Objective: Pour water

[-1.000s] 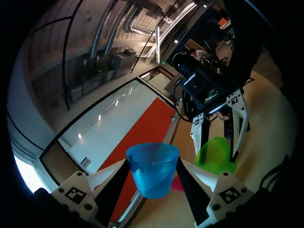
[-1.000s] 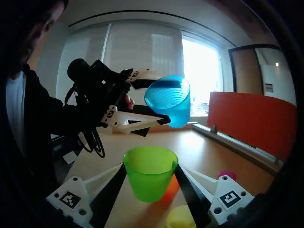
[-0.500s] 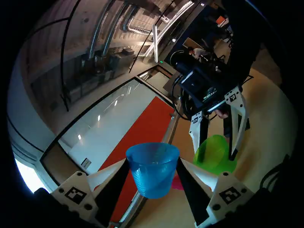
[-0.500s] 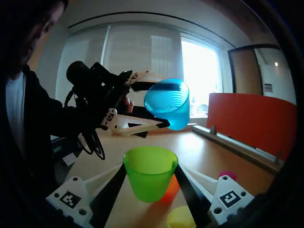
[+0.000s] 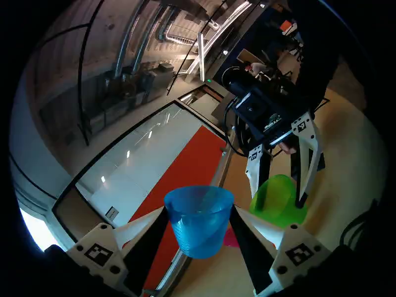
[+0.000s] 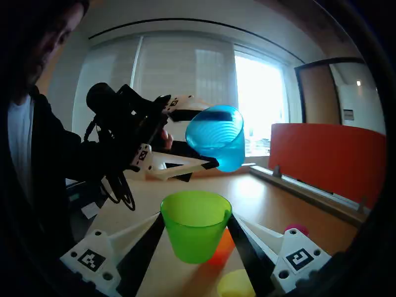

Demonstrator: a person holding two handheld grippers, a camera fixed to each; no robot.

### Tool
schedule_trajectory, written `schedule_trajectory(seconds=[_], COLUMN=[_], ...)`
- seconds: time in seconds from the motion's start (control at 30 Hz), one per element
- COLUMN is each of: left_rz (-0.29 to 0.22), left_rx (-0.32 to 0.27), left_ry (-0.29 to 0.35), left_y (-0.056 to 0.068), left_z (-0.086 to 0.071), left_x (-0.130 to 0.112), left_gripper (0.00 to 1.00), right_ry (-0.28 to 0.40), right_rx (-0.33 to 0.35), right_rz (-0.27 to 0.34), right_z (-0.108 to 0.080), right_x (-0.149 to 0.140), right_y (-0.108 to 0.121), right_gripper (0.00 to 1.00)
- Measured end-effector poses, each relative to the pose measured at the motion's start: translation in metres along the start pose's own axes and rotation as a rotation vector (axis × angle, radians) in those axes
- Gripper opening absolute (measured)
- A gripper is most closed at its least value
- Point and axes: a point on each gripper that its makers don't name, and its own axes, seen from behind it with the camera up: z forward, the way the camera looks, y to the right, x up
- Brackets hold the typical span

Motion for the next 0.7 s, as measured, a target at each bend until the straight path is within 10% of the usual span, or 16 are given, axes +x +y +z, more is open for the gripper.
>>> schedule_trajectory(seconds=[0.7], left_rz=[0.012], left_rx=[0.001], left_ry=[-0.003], left_y=[-0.0003], left_z=[-0.0008], left_x=[0.0001], left_gripper=[0.84], right_ry=[0.027], right_rx=[-0.003], right_rz=[0.009], right_z=[0.0001], right_x=[0.0015], right_y=[0.0008], right_gripper=[0.91])
